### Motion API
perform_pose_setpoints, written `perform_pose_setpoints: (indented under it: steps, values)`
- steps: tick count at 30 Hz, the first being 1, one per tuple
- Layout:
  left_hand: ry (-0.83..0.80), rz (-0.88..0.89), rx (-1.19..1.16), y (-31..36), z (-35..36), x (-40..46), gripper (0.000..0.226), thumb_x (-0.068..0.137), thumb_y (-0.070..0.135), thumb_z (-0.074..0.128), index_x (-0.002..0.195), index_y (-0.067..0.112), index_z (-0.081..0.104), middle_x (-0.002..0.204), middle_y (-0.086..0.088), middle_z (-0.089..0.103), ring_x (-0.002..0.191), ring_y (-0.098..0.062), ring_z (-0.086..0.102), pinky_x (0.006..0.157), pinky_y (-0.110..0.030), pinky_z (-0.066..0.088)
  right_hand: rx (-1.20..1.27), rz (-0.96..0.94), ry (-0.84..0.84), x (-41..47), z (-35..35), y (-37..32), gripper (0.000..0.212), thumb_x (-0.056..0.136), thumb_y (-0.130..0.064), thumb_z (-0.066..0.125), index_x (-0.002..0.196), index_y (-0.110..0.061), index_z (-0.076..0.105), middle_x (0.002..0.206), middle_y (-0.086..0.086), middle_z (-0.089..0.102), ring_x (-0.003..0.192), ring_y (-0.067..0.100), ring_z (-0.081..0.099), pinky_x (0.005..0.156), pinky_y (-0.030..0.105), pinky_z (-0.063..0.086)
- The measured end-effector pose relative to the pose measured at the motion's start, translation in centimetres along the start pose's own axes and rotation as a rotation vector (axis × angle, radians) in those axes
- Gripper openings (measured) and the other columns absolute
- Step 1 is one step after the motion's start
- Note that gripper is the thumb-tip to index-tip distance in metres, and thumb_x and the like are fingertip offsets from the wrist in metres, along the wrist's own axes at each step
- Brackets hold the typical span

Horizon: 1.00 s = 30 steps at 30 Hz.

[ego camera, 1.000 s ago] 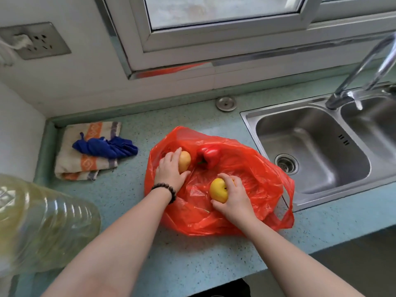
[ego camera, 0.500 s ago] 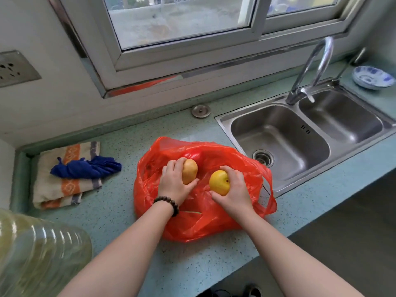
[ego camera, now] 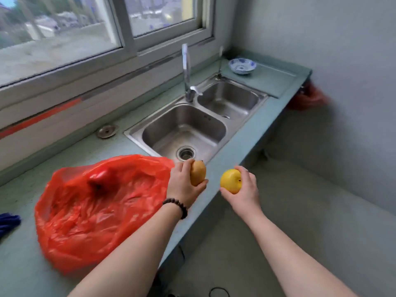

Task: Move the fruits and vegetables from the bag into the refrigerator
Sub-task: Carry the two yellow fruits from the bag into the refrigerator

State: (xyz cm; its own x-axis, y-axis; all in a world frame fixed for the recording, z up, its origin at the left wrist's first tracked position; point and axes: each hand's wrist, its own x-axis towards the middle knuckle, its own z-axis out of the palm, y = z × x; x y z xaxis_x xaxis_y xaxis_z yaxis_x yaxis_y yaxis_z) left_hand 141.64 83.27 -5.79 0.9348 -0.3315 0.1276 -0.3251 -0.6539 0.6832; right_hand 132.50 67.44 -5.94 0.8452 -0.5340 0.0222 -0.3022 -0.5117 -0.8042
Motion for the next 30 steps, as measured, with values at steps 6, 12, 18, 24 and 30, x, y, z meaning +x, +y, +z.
perform_pose_setpoints:
  steps: [6, 12, 18, 24, 30]
  values:
    - [-0.196, 0.160, -0.076, 13.4, 12.3, -2.7, 0.070, 0.070, 0.042, 0.075, 0.129, 0.023, 0.044, 0.122, -0.001, 0.047, 0.113, -0.021, 0.045, 0.095, -0.030, 0.039, -0.009, 0.133, 0.247, -2.7, -14.1, 10.3, 0.072, 0.066, -0.024, 0.080, 0.129, -0.026, 0.045, 0.124, 0.002, 0.043, 0.098, 0.014, 0.046, 0.080, 0.022, 0.036]
    - [-0.384, 0.397, -0.087, 27.9, 24.0, -7.7, 0.068, 0.073, 0.042, 0.073, 0.131, 0.024, 0.042, 0.124, 0.003, 0.044, 0.112, -0.019, 0.042, 0.088, -0.029, 0.043, -0.010, 0.297, 0.553, -7.9, -28.7, 20.5, 0.074, 0.066, -0.025, 0.080, 0.130, -0.025, 0.043, 0.124, 0.004, 0.044, 0.110, 0.022, 0.049, 0.084, 0.023, 0.035]
    - [-0.604, 0.668, -0.136, 40.5, 33.3, -13.5, 0.067, 0.073, 0.041, 0.073, 0.130, 0.022, 0.043, 0.124, 0.001, 0.045, 0.112, -0.021, 0.043, 0.092, -0.031, 0.041, -0.009, 0.475, 0.873, -14.6, -39.1, 27.5, 0.074, 0.064, -0.025, 0.080, 0.129, -0.025, 0.045, 0.124, 0.004, 0.044, 0.110, 0.023, 0.051, 0.084, 0.024, 0.038]
    - [-0.787, 0.880, -0.167, 49.4, 40.4, -19.3, 0.070, 0.073, 0.042, 0.074, 0.131, 0.021, 0.042, 0.124, -0.001, 0.046, 0.115, -0.023, 0.043, 0.094, -0.032, 0.040, 0.003, 0.645, 1.084, -20.5, -45.8, 32.6, 0.073, 0.065, -0.028, 0.079, 0.128, -0.028, 0.043, 0.124, 0.002, 0.042, 0.111, 0.022, 0.050, 0.083, 0.025, 0.039]
    - [-0.942, 1.015, -0.210, 56.6, 47.4, -22.8, 0.070, 0.075, 0.042, 0.072, 0.133, 0.023, 0.040, 0.127, 0.001, 0.045, 0.116, -0.021, 0.042, 0.094, -0.031, 0.040, -0.016, 0.786, 1.234, -23.2, -51.4, 37.4, 0.073, 0.067, -0.028, 0.078, 0.130, -0.029, 0.040, 0.128, 0.002, 0.041, 0.111, 0.020, 0.049, 0.082, 0.025, 0.038]
